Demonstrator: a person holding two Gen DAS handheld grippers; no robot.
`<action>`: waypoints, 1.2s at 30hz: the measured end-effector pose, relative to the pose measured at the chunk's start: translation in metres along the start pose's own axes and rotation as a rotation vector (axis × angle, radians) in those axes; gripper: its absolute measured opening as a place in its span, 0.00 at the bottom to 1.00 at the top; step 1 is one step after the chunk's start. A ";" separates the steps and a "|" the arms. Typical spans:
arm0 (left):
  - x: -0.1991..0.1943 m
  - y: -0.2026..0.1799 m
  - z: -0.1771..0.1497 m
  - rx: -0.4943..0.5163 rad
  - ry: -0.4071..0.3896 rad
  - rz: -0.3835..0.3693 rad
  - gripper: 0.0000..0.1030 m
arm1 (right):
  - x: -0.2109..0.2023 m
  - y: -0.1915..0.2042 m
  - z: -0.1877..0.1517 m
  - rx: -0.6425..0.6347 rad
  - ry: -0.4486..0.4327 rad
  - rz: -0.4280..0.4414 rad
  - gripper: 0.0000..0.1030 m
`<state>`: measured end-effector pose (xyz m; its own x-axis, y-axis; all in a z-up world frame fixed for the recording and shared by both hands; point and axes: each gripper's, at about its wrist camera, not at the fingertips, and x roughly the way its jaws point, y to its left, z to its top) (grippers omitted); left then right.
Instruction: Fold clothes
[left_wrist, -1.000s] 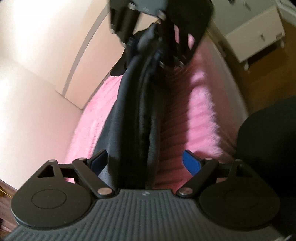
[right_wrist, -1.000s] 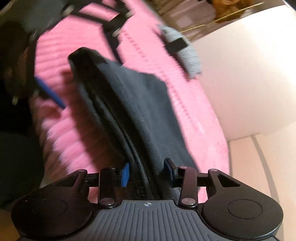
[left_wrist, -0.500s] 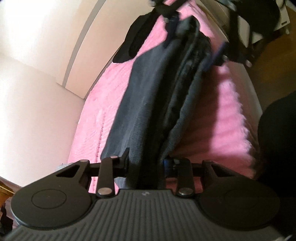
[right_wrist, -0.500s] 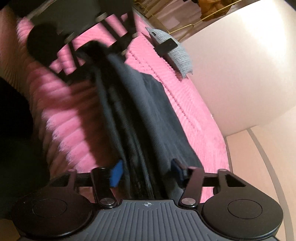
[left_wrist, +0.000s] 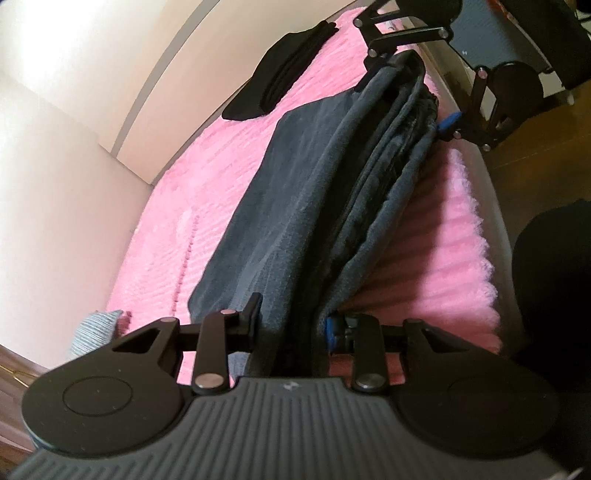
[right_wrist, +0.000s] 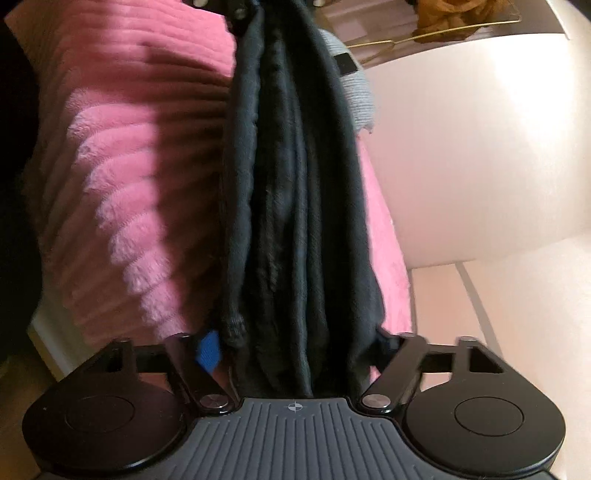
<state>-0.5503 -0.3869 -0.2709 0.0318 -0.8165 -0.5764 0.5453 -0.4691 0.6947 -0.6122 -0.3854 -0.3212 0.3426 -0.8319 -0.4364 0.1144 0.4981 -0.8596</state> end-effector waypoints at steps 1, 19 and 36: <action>0.000 0.002 -0.001 -0.009 -0.007 -0.009 0.27 | 0.001 0.001 -0.001 -0.006 -0.005 -0.006 0.64; -0.047 0.146 0.036 -0.091 0.080 -0.337 0.26 | -0.017 -0.182 0.059 0.059 0.103 0.434 0.31; -0.111 0.262 0.093 -0.075 0.034 -0.465 0.26 | -0.087 -0.336 0.119 0.101 0.223 0.553 0.31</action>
<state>-0.4891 -0.4501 0.0152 -0.2037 -0.5134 -0.8336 0.5675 -0.7557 0.3268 -0.5698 -0.4519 0.0372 0.1741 -0.4691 -0.8658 0.0669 0.8828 -0.4649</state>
